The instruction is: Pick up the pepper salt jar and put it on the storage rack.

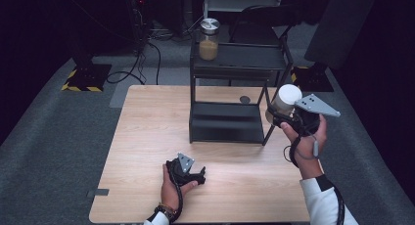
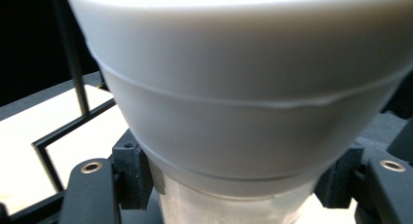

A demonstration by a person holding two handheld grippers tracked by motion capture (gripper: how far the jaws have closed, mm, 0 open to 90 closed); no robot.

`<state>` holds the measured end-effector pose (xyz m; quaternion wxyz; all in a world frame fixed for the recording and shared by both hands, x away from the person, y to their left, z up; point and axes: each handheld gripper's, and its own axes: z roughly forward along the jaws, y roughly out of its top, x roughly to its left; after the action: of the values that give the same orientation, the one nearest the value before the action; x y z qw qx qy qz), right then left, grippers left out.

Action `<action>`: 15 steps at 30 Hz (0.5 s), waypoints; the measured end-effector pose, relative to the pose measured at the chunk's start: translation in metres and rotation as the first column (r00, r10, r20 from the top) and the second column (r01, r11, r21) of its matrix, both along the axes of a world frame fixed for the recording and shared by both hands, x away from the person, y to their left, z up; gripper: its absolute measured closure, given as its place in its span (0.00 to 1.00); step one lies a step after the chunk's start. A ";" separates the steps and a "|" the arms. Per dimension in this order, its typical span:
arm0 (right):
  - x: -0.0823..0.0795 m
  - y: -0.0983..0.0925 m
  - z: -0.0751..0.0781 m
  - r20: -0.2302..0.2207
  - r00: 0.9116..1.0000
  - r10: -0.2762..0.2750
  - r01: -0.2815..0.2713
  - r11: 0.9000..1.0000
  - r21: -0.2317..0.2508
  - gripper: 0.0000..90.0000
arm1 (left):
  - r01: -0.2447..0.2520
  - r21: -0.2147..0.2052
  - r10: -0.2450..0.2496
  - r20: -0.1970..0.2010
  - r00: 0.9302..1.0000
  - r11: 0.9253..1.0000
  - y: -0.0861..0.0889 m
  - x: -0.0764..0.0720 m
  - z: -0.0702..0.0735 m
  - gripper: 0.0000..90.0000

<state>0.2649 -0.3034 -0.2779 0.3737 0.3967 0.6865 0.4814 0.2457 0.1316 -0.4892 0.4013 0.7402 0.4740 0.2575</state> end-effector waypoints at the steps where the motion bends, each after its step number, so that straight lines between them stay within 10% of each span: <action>1: 0.002 0.000 0.002 0.001 1.000 0.000 0.000 1.000 0.001 0.35 | 0.000 0.000 0.000 0.000 1.000 1.000 0.000 0.000 0.000 0.02; 15: 0.018 0.015 0.025 0.017 0.999 -0.050 0.050 0.999 0.016 0.35 | -0.001 0.000 0.001 0.001 1.000 1.000 0.000 0.000 0.000 0.02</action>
<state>0.2827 -0.2886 -0.2529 0.3886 0.4125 0.6690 0.4808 0.2457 0.1314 -0.4893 0.4013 0.7400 0.4742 0.2580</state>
